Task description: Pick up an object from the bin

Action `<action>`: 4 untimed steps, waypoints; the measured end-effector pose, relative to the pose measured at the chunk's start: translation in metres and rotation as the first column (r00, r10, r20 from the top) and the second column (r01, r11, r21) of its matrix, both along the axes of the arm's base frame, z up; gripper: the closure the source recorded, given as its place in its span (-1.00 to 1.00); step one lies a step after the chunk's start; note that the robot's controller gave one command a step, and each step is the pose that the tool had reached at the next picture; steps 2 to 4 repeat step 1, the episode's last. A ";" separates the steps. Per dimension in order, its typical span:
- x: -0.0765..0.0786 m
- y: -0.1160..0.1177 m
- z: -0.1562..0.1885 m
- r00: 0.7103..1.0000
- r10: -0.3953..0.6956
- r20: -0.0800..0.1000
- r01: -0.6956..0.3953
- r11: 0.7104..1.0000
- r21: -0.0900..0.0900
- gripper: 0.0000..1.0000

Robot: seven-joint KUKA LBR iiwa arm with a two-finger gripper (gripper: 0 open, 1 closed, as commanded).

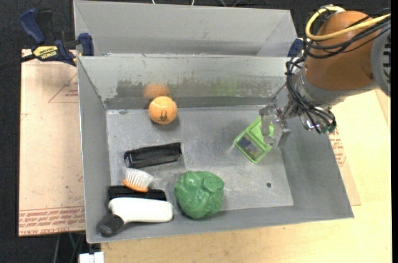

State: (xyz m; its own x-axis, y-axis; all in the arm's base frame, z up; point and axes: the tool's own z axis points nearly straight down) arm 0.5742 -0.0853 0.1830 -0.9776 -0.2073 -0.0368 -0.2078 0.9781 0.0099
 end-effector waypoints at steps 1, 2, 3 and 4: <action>0.039 0.017 -0.046 0.992 0.129 0.009 -0.129 0.992 -0.002 1.00; 0.039 0.017 -0.046 0.992 0.129 0.009 -0.129 0.992 -0.002 1.00; 0.039 0.017 -0.046 0.992 0.129 0.009 -0.129 0.992 -0.002 1.00; 0.039 0.017 -0.046 0.992 0.129 0.009 -0.129 0.992 -0.002 1.00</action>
Offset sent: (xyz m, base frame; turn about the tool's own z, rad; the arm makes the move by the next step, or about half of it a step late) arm 0.0324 0.0708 -0.0248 -0.1005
